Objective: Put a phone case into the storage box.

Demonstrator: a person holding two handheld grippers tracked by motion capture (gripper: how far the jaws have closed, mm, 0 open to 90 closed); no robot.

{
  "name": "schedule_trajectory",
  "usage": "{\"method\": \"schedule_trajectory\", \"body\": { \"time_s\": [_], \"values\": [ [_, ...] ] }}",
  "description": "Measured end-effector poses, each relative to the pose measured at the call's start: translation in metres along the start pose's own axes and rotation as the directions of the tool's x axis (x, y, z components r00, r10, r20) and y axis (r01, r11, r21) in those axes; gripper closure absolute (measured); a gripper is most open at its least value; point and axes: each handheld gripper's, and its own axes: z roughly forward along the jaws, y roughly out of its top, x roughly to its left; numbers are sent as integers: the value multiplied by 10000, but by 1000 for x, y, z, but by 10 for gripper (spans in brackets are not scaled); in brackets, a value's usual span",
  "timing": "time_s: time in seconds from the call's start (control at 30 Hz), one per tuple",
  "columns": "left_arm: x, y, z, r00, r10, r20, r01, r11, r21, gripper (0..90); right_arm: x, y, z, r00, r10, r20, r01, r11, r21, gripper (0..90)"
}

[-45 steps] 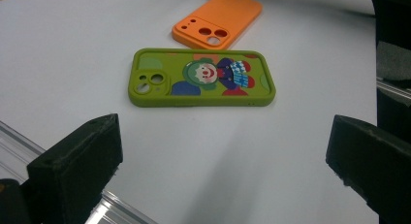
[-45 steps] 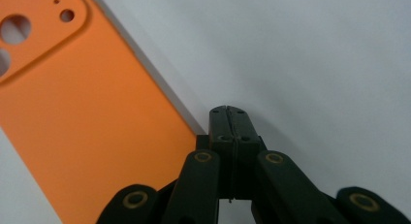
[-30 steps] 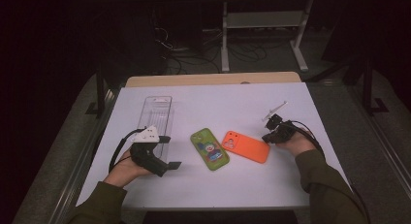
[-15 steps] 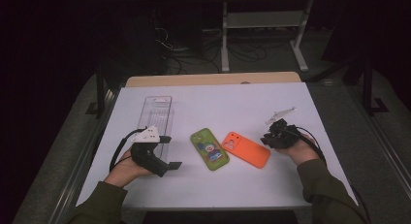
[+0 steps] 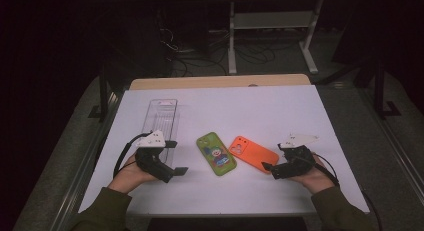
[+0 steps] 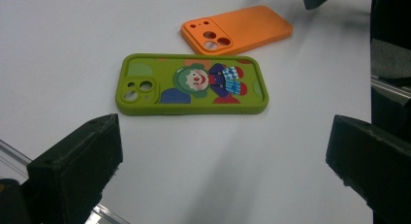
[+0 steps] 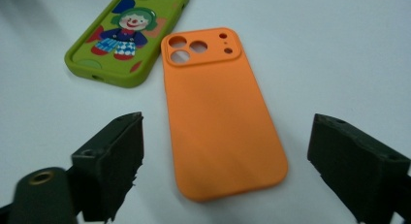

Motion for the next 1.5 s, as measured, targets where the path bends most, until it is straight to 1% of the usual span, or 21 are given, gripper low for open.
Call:
{"method": "schedule_trajectory", "body": {
  "time_s": [0.03,0.07,0.1,0.2,0.3,0.33,0.4,0.6,0.7,0.77,0.8,0.87,0.93,1.0,1.1,1.17,1.2,1.33,1.4,1.47,1.5],
  "values": [
    [0,0,0,10000,0,-2,0,10000,3,0,1,-3,-1,9999,112,-35,-112,9999,-65,42],
    [0,0,0,10000,-9,15,9,10000,-30,0,1,-6,-1,9999,114,-27,-115,9999,-122,15],
    [0,0,0,10000,-34,26,34,10000,-36,0,1,-9,-2,9996,252,-141,-256,9993,-290,0],
    [1,-1,0,10000,-21,28,21,10000,8,0,5,-15,-5,9992,185,-364,-216,9960,-870,0],
    [1,-2,0,10000,-59,12,59,10000,1,0,7,-16,-3,9988,155,-459,-197,9956,-917,0],
    [0,-2,0,10000,-63,3,63,10000,4,0,10,-16,-1,9986,148,-504,-185,9970,-751,0],
    [1,-2,0,10000,-73,-12,73,10000,-36,0,12,-16,1,9983,-39,-584,1,9978,-655,0],
    [2,-3,0,10000,-91,-18,91,10000,-27,0,13,-15,1,9979,-178,-616,140,9980,-622,0],
    [2,-3,0,10000,-88,-19,88,10000,-18,0,14,-14,1,9977,-161,-659,122,9982,-584,0],
    [2,-3,0,9999,-102,-25,102,9999,-24,0,13,-13,0,9979,-236,-610,201,9982,-566,0],
    [2,-3,0,9999,-121,-29,121,9999,-29,0,13,-11,-1,9979,-159,-621,122,9981,-596,0],
    [2,-3,-1,9999,-155,-41,154,9999,-22,0,12,-8,-2,9979,-217,-608,188,9987,-478,0],
    [2,-3,-1,9999,-134,-61,134,9999,-36,0,10,-4,-3,9975,-385,-591,362,9986,-390,0],
    [3,-3,-2,9998,-151,-92,151,9999,-65,0,8,1,-3,9972,-477,-581,466,9987,-199,0],
    [3,-3,-3,9998,-155,-98,154,9999,-42,0,4,10,-3,9963,-453,-724,461,9989,105,0],
    [4,-3,-4,9999,-137,-103,136,9999,-43,0,1,15,-2,9949,-344,-946,370,9990,252,0],
    [4,-4,-3,9998,-160,-100,160,9998,-83,0,-1,17,-1,9942,-463,-967,494,9983,304,0],
    [4,-4,-4,9997,-232,-111,231,9997,-121,0,-9,28,5,9921,-372,-1199,438,9977,523,0],
    [4,-4,-4,9997,-217,-112,216,9997,-122,0,-14,33,9,9907,-620,-1215,704,9953,659,0],
    [3,-4,-3,9994,-331,-98,328,9992,-223,0,-17,39,14,9891,-656,-1315,764,9939,791,0],
    [3,-4,-4,9995,-303,-97,301,9993,-202,0,-19,40,16,9884,-738,-1325,852,9929,825,0]
  ]
}}
